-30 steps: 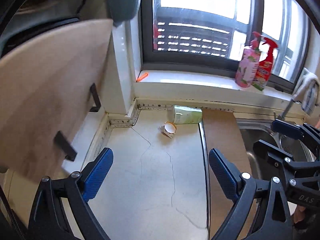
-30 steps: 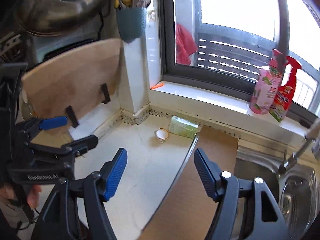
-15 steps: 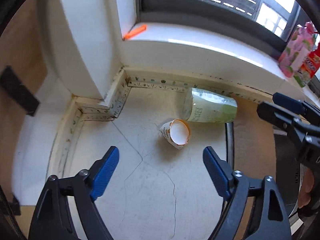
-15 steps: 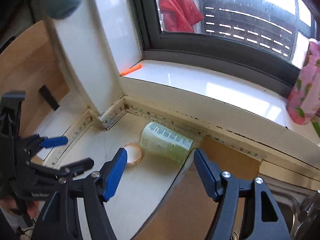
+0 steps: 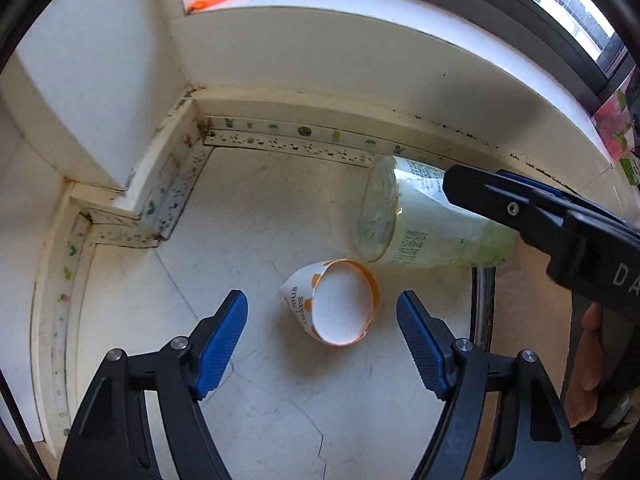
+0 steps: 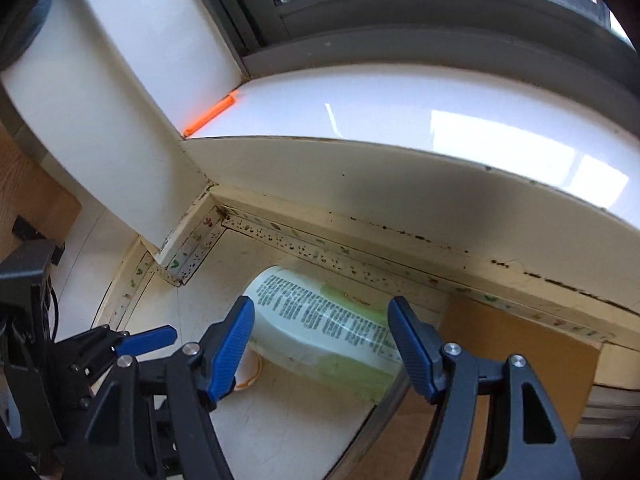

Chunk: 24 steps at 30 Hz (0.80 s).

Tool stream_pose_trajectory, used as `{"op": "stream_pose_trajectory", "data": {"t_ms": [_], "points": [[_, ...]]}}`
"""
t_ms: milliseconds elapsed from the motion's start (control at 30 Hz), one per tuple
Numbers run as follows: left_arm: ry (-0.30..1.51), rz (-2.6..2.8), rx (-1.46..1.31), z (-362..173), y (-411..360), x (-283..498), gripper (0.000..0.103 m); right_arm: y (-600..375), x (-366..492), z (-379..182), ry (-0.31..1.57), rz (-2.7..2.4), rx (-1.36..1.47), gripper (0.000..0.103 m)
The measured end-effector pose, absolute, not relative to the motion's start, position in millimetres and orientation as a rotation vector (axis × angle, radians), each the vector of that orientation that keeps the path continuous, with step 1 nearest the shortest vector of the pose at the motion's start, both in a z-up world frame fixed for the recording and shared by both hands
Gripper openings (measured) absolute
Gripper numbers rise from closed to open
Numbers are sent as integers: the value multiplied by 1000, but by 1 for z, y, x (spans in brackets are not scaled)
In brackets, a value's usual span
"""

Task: Collect trash
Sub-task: 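Grasp the paper cup with the left gripper while the right gripper grasps the green bottle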

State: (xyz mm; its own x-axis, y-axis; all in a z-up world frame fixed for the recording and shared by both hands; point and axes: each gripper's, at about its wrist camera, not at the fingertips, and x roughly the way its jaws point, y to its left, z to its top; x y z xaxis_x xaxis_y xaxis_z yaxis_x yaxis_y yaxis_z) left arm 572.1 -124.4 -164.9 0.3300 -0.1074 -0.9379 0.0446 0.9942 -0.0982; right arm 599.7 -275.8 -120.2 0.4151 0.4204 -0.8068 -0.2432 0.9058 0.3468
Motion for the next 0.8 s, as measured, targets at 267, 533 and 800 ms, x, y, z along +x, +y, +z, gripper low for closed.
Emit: {"op": "stream_pose_trajectory", "data": {"t_ms": [267,533,800], "points": [[1255,-136,-166,-187,-113,582,43,-282,600,-135,1125,521,241,70],[1225,-128,-170,-181,-90,575,35,-255,583,-139,1142,594,76,70],[1252,-141,-178,-172,-77,562,40,-242,570,-143,1124,604,20,68]]}}
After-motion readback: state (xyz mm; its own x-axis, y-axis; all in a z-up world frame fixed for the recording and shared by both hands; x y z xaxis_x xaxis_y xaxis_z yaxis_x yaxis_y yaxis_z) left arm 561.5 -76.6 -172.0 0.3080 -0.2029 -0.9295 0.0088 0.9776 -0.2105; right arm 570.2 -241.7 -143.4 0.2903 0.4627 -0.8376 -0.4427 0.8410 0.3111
